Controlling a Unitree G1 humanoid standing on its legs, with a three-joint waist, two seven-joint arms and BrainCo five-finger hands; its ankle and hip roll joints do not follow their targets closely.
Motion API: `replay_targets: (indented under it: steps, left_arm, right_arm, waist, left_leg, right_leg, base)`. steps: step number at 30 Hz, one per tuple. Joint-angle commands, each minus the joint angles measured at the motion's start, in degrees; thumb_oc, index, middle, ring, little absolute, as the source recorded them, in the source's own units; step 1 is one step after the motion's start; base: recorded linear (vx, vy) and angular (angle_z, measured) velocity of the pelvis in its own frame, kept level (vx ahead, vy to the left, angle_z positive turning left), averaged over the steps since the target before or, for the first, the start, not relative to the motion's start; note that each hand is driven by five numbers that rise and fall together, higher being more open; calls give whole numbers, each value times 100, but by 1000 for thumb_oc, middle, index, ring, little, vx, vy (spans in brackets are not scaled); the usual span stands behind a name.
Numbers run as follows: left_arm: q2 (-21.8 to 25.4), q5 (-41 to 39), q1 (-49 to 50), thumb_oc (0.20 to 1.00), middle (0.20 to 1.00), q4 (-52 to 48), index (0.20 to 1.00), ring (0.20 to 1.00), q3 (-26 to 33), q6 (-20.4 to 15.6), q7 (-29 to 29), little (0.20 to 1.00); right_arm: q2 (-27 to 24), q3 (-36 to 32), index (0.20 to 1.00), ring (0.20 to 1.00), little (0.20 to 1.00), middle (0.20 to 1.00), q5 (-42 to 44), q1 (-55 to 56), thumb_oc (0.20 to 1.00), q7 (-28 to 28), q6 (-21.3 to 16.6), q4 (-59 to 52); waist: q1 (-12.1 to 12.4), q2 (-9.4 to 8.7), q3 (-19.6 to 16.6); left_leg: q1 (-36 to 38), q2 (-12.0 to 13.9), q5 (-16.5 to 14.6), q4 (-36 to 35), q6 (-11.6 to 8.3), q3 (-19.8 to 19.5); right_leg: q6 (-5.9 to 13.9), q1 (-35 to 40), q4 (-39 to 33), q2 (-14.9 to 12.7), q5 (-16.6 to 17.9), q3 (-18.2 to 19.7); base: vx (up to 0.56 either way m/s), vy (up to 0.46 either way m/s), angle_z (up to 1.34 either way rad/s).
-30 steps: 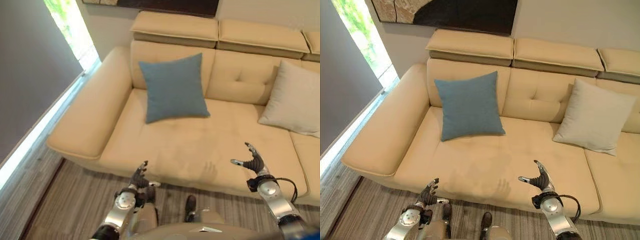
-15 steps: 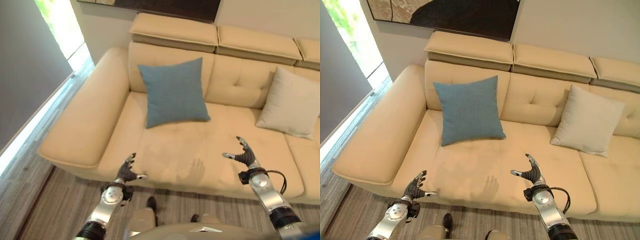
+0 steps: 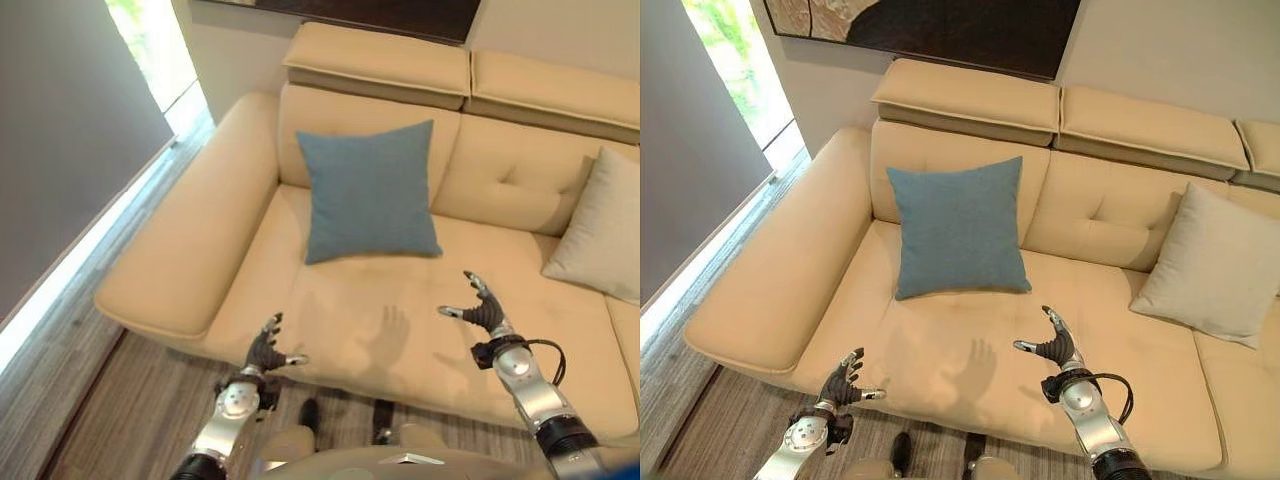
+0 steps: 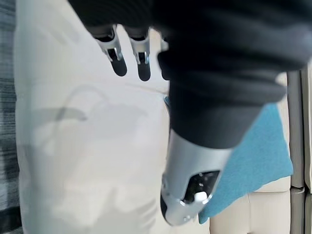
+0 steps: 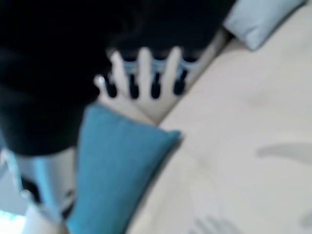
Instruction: Pick up all the scattered cushions and arrange them neatly on the sofa.
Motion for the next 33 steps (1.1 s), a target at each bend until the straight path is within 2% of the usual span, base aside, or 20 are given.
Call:
replay_targets:
  steps: [1, 3, 6, 11, 14, 18, 19, 23, 26, 27, 29, 33]
  left_arm:
    - [21, -36, -241, 1000, 1000, -331, 1000, 1000, -166, -218, -44, 1000]
    - [23, -49, -283, 1000, 1000, -387, 1000, 1000, -191, -199, 18, 1000]
    - [9, -100, -305, 1000, 1000, -526, 1000, 1000, -160, -234, 66, 1000]
    - [115, -29, -445, 1000, 1000, -679, 1000, 1000, -111, -276, 186, 1000]
    - [259, -115, -813, 1000, 1000, -863, 1000, 1000, 51, -349, 462, 1000]
    - [295, -165, -1191, 1000, 1000, -956, 1000, 1000, 226, -409, 750, 1000]
    - [259, -255, -1605, 1000, 1000, -911, 1000, 1000, 271, -462, 1002, 1000]
    - [157, -502, -2757, 1000, 1000, -540, 1000, 1000, 270, -536, 1614, 1000]
    - [372, -698, -4119, 1000, 1000, 268, 1000, 1000, 299, -542, 2217, 1000]
    - [375, -701, -4136, 1000, 1000, 281, 1000, 1000, 299, -548, 2215, 1000]
    - [773, -960, -5293, 1000, 1000, 1136, 1000, 1000, 393, -491, 2482, 1000]
    - [1012, -1001, -5990, 1000, 1000, 1540, 1000, 1000, 474, -442, 2724, 1000]
  right_arm:
    - [-283, -180, 1000, 1000, 1000, 1000, 150, -142, 1000, -188, -288, -441]
    - [-300, -186, 1000, 1000, 1000, 1000, 158, -200, 1000, -282, -269, -439]
    - [-281, -232, 1000, 1000, 1000, 1000, 142, -180, 1000, -268, -273, -536]
    - [-235, -172, 1000, 1000, 1000, 1000, 84, -269, 1000, -231, -254, -618]
    - [-139, 18, 1000, 1000, 1000, 1000, 60, -638, 1000, -251, -227, -673]
    - [-85, 82, 1000, 1000, 1000, 1000, 80, -868, 1000, -287, -227, -747]
    - [-83, 139, 1000, 1000, 1000, 1000, 115, -1087, 1000, -353, -214, -814]
    - [-62, 271, 1000, 1000, 1000, 1000, 180, -1538, 1000, -523, -199, -1022]
    - [-27, 435, 1000, 1000, 1000, 1000, 337, -2187, 1000, -801, -254, -1211]
    - [-27, 433, 1000, 1000, 1000, 1000, 338, -2198, 1000, -801, -254, -1208]
    - [-42, 572, 1000, 1000, 1000, 1000, 464, -2730, 1000, -1001, -425, -1478]
    - [-142, 636, 1000, 1000, 1000, 1000, 470, -2959, 1000, -1040, -541, -1744]
  waist:
    - [-19, -142, -4]
    - [66, -112, 12]
    - [32, -48, -30]
    - [8, -72, -7]
    - [48, -91, 197]
    - [99, -118, 332]
    - [48, -88, 479]
    - [-102, -53, 692]
    - [-300, -41, 919]
    - [-299, -42, 922]
    - [-487, -63, 1098]
    - [-582, -128, 1215]
  left_leg:
    - [-442, 278, -677, 724, -199, 212]
    - [-646, 294, -370, 316, -233, 49]
    - [-540, 296, -282, -35, -219, -61]
    - [-515, 174, -402, 6, -109, 126]
    - [-722, 160, -555, 207, 29, 430]
    - [-860, 186, -615, 274, 85, 634]
    - [-1040, 218, -594, 370, 82, 685]
    - [-1471, 175, -570, 522, 97, 728]
    - [-1880, 195, -596, 768, 109, 810]
    - [-1892, 196, -598, 777, 109, 811]
    - [-2220, 241, -593, 932, 121, 881]
    - [-2457, 251, -583, 966, 118, 877]
  right_leg:
    - [332, 205, 470, -104, -1070, 129]
    - [343, 275, 445, -39, -1163, 163]
    - [370, 267, 571, -39, -1270, 223]
    - [493, 25, 742, -243, -1185, 415]
    - [603, -457, 942, -403, -1012, 566]
    - [666, -696, 1059, -556, -919, 459]
    - [688, -970, 1212, -600, -850, 492]
    - [638, -1413, 1287, -656, -769, 536]
    - [668, -1828, 1329, -631, -655, 629]
    - [668, -1838, 1334, -631, -656, 630]
    - [738, -2153, 1308, -602, -509, 763]
    - [800, -2351, 1229, -600, -392, 824]
  base:
    - [132, 41, 4]
    - [115, 41, 4]
    - [143, 111, -11]
    - [48, 142, -47]
    - [-91, 90, -56]
    - [-91, 51, -55]
    - [-110, 34, -28]
    - [-109, 40, -3]
    - [-74, 73, -16]
    - [-34, 92, -19]
    - [-29, 137, -30]
    - [-9, 60, -26]
